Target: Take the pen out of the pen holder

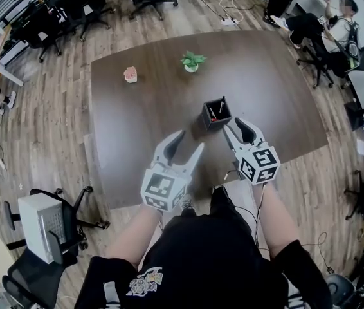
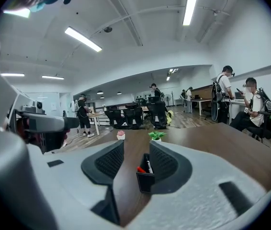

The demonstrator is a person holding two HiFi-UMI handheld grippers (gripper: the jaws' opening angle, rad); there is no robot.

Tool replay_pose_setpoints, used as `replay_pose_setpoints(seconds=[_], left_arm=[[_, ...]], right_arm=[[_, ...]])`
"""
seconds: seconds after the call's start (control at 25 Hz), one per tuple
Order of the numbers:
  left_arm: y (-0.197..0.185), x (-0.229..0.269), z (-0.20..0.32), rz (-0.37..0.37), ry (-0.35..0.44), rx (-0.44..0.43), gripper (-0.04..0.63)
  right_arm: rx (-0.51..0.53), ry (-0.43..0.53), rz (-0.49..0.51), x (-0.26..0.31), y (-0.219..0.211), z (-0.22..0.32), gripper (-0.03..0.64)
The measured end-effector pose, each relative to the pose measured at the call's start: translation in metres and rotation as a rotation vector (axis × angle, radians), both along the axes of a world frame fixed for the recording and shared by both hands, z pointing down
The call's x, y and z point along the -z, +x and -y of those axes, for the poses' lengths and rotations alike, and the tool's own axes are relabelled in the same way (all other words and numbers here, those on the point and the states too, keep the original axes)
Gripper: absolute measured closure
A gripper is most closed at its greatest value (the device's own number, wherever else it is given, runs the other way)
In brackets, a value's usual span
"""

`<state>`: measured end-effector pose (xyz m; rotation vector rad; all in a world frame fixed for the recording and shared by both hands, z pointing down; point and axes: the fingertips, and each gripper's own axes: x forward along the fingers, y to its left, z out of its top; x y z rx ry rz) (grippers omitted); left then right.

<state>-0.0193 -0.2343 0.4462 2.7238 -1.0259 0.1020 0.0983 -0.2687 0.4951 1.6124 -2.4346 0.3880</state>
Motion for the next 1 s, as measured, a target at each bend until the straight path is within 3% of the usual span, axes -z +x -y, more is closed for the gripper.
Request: replay_pose_setpoints(seconds=[1.0], left_arm=[[0.045, -0.043, 0.049, 0.042, -0.103, 0.169, 0.398]], right_arm=[[0.216, -0.141, -0.016, -0.085, 0.034, 0.101, 0.446]])
